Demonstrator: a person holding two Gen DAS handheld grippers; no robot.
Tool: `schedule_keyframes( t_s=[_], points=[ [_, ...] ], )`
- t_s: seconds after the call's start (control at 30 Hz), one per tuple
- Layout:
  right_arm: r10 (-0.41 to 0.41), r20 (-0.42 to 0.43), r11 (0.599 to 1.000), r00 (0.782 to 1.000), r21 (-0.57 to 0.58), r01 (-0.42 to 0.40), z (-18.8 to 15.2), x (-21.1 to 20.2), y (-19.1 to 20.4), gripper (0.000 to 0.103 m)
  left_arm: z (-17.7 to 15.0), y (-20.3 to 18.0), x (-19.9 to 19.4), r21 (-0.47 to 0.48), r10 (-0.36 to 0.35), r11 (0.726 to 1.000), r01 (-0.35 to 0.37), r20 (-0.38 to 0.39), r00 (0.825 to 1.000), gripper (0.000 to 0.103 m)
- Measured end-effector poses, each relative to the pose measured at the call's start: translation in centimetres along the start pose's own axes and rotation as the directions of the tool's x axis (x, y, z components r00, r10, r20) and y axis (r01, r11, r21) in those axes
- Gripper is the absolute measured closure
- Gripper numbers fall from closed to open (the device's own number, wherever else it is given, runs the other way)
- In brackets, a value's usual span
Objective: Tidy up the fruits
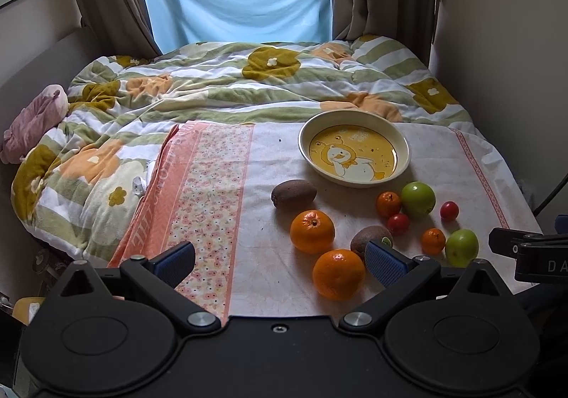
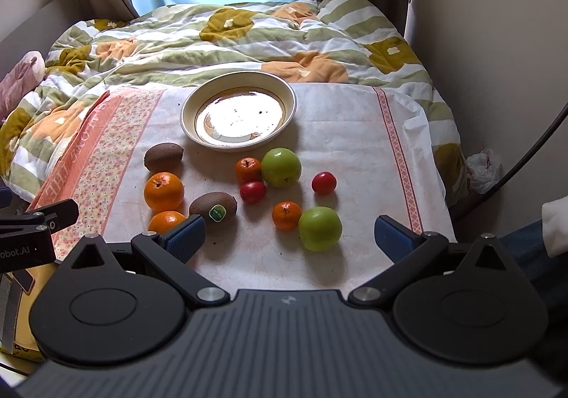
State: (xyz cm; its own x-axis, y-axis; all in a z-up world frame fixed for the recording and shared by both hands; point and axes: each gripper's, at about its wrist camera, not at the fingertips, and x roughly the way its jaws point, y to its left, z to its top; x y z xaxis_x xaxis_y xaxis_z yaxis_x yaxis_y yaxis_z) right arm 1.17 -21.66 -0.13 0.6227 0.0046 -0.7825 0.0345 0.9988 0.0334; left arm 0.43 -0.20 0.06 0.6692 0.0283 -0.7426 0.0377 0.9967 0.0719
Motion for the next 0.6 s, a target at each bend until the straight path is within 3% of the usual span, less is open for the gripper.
schedule_keyframes(
  t_s=[0.6],
  points=[
    [0.001, 0.002, 1.000, 1.000, 0.002, -0.001, 0.21, 0.06, 0.06, 0.000, 0.41, -0.17, 0.30, -0.002, -0.005, 1.000, 0.005, 0.000, 1.000, 0.000]
  ],
)
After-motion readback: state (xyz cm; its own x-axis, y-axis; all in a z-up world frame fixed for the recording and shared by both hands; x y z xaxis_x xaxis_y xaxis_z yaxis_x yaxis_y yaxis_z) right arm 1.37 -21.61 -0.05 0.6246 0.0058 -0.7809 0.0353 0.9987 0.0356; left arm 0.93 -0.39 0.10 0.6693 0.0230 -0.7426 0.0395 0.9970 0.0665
